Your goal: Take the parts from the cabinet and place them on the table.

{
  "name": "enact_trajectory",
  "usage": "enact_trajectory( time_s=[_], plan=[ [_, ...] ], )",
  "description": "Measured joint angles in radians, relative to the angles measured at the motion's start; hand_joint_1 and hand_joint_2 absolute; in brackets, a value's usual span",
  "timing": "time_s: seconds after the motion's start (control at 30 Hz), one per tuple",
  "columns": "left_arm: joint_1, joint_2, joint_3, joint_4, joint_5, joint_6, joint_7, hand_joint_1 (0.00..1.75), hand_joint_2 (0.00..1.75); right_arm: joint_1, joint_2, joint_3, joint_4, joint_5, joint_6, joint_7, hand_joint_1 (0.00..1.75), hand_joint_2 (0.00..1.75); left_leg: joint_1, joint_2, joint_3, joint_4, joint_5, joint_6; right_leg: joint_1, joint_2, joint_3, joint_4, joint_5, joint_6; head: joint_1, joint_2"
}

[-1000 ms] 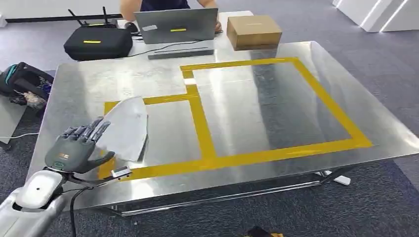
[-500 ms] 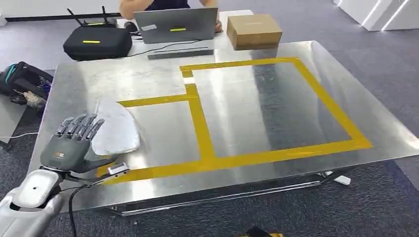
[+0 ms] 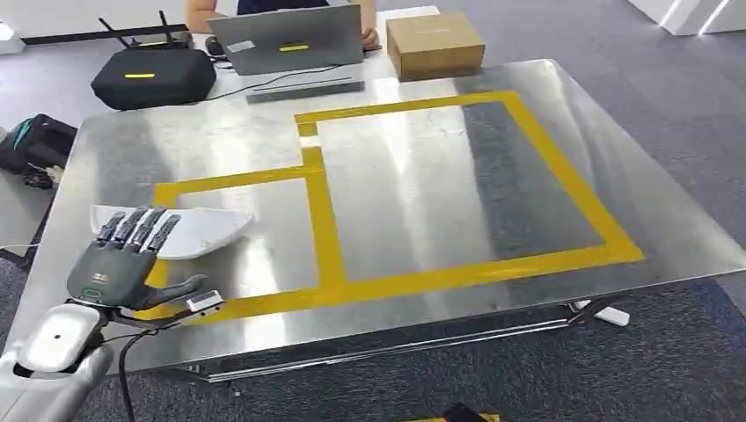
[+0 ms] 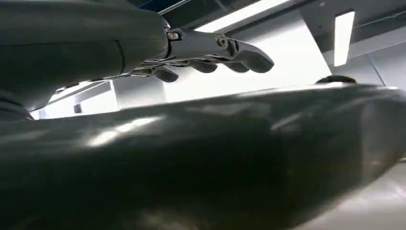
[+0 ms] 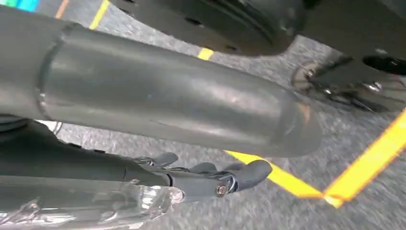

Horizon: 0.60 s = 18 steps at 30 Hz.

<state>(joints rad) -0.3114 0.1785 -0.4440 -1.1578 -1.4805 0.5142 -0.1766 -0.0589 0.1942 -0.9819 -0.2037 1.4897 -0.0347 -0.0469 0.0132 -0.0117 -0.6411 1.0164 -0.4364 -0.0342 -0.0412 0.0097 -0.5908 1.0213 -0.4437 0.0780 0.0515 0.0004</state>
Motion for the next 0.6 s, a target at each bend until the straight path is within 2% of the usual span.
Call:
enact_trajectory(
  time_s=[0.07,0.1,0.13,0.17,0.2,0.27,0.3,0.33,0.37,0.43,0.47,0.5,0.57,0.6],
  plan=[
    [0.0,0.0,0.001,0.0,0.0,-0.002,0.0,0.0,0.0,0.001,0.0,0.0,0.0,0.0,0.0,0.0,0.0,0.0,-0.003,0.002,-0.067,0.175,-0.089,0.003,0.009,-0.002,-0.004,0.0,0.003,-0.006,-0.002,0.0],
    [0.002,0.0,0.002,0.0,0.0,-0.002,-0.002,0.0,0.0,0.001,0.0,0.0,0.0,0.0,0.0,0.0,0.0,0.0,-0.006,0.002,-0.097,0.249,-0.119,0.008,0.014,-0.003,-0.008,0.0,0.005,-0.01,-0.002,0.0],
    [0.006,0.0,0.002,0.0,0.0,-0.003,-0.003,0.0,0.0,0.0,0.0,-0.001,0.0,0.001,0.0,0.0,0.0,0.0,-0.01,0.002,-0.112,0.288,-0.128,0.014,0.02,-0.003,-0.012,0.0,0.009,-0.016,-0.003,0.0],
    [0.008,0.0,0.003,0.0,0.0,-0.003,-0.004,0.0,0.0,0.0,-0.001,-0.001,0.0,0.001,0.0,0.0,0.0,0.0,-0.016,0.002,-0.102,0.274,-0.114,0.024,0.027,-0.002,-0.018,0.0,0.013,-0.023,-0.002,0.0],
    [0.008,0.0,0.004,0.0,0.0,-0.003,-0.005,0.0,0.0,0.0,-0.001,-0.001,0.0,0.001,-0.001,0.001,0.0,0.0,-0.023,0.001,-0.069,0.219,-0.081,0.037,0.032,-0.002,-0.022,0.0,0.017,-0.029,-0.003,0.0],
    [0.006,0.0,0.006,0.0,0.001,-0.003,-0.005,0.0,0.0,-0.003,-0.001,-0.002,0.0,0.001,-0.001,0.002,0.0,0.0,-0.042,0.001,0.041,0.046,-0.014,0.067,0.039,0.0,-0.024,-0.001,0.022,-0.038,-0.003,0.0],
    [0.003,0.001,0.008,0.0,0.001,-0.002,-0.005,0.0,0.0,-0.004,0.0,-0.002,0.0,0.001,-0.001,0.003,0.0,0.0,-0.054,0.002,0.086,-0.019,-0.013,0.08,0.041,0.0,-0.026,-0.002,0.024,-0.04,-0.001,0.0],
    [0.0,0.0,0.01,0.0,0.001,-0.002,-0.005,0.0,0.0,-0.006,0.0,-0.003,0.0,0.001,-0.001,0.004,0.0,0.0,-0.053,0.006,0.096,-0.045,-0.01,0.076,0.045,-0.001,-0.029,-0.002,0.028,-0.041,-0.002,0.0],
    [0.001,0.0,0.013,0.0,0.001,-0.002,-0.005,0.0,0.0,-0.006,0.0,-0.003,0.0,0.001,-0.001,0.005,0.0,0.0,-0.056,0.005,0.092,-0.045,-0.004,0.069,0.042,-0.002,-0.03,-0.003,0.034,-0.04,-0.001,0.0],
    [0.003,0.001,0.015,0.0,0.001,-0.002,-0.005,0.0,0.0,-0.006,0.0,-0.003,0.0,0.001,0.0,0.007,0.0,0.0,-0.056,0.005,0.09,-0.049,0.005,0.07,0.042,-0.004,-0.029,-0.006,0.042,-0.031,-0.001,0.0],
    [0.003,0.001,0.014,0.0,0.001,-0.002,-0.005,0.0,0.0,-0.006,-0.001,-0.003,0.0,0.001,0.0,0.008,0.0,0.0,-0.045,0.007,0.089,-0.062,0.018,0.07,0.045,-0.004,-0.036,0.002,0.028,-0.026,-0.003,0.0],
    [0.002,0.001,0.014,0.0,0.001,-0.003,-0.005,0.0,0.0,-0.005,-0.001,-0.003,0.0,0.001,0.0,0.008,0.0,0.0,-0.045,0.007,0.083,-0.062,0.025,0.074,0.046,-0.003,-0.05,0.031,-0.013,-0.02,0.002,0.0],
    [0.003,0.0,0.015,0.0,0.001,-0.003,-0.005,0.0,0.0,-0.006,-0.002,-0.003,0.0,0.001,0.0,0.008,0.0,0.0,-0.045,0.007,0.064,-0.062,0.039,0.079,0.043,-0.004,-0.093,0.171,-0.114,-0.012,0.003,0.0],
    [0.004,0.0,0.015,0.0,0.001,-0.003,-0.005,0.0,0.0,-0.008,-0.002,-0.003,0.0,0.001,0.0,0.008,0.0,0.0,-0.045,0.007,0.053,-0.061,0.049,0.079,0.043,-0.004,-0.115,0.248,-0.154,-0.01,0.004,0.0]
  ],
)
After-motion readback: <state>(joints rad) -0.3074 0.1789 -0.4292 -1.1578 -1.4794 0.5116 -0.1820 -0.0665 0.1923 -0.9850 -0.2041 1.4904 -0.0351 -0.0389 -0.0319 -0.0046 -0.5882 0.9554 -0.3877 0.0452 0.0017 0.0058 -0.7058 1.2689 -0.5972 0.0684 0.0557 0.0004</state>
